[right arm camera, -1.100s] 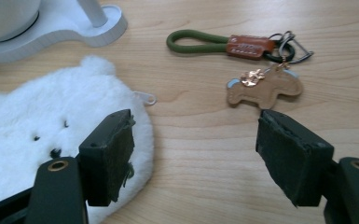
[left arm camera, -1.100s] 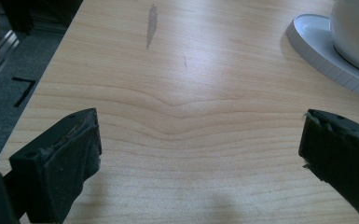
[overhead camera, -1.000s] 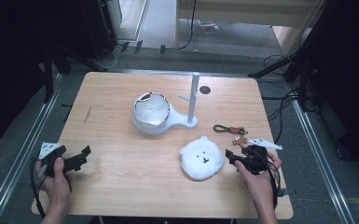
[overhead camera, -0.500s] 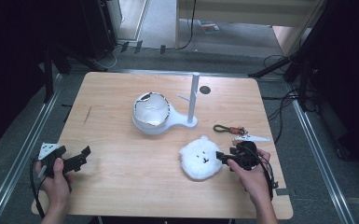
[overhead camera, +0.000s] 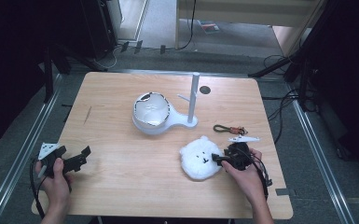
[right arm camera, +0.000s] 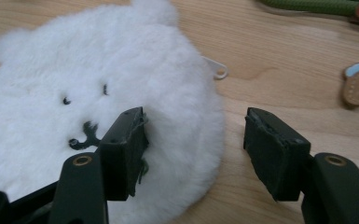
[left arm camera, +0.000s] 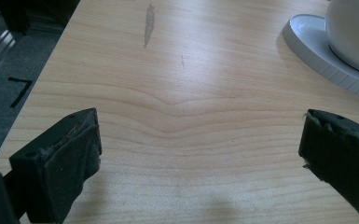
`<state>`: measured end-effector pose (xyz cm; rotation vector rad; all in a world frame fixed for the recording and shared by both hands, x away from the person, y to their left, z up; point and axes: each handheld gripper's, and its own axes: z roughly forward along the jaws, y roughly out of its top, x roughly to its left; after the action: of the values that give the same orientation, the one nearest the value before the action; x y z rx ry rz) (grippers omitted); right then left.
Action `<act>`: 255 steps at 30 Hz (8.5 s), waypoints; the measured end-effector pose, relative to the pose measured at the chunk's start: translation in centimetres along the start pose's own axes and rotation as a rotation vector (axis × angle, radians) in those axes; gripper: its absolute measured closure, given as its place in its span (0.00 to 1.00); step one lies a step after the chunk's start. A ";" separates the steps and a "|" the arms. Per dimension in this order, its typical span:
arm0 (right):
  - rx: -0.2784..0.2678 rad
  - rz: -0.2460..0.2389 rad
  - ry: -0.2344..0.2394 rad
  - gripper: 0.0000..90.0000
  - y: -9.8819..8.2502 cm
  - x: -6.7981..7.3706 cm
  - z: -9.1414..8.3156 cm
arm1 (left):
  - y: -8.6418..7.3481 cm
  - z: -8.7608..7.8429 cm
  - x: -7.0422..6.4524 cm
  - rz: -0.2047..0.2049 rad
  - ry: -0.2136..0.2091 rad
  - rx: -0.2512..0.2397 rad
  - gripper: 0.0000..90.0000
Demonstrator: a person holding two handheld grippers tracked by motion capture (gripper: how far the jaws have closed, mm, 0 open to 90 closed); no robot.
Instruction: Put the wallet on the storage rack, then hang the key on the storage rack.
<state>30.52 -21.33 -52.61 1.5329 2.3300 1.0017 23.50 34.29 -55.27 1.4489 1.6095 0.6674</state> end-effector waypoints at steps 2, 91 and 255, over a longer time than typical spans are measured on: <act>0.003 -0.012 -0.002 0.47 0.0 0.2 0.1 | 0.0 0.0 0.0 0.000 0.000 0.000 0.00; -0.419 -0.005 -0.122 0.88 8.2 11.7 -4.8 | -0.1 -0.1 -0.1 0.002 -0.002 0.002 0.00; -0.054 -0.418 -0.194 0.40 7.4 1.1 1.1 | 0.0 0.0 -0.2 0.013 0.000 0.002 0.00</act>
<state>36.16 -18.10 -48.64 1.0072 2.3235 0.7664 23.53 34.07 -55.25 1.4622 1.6020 0.6733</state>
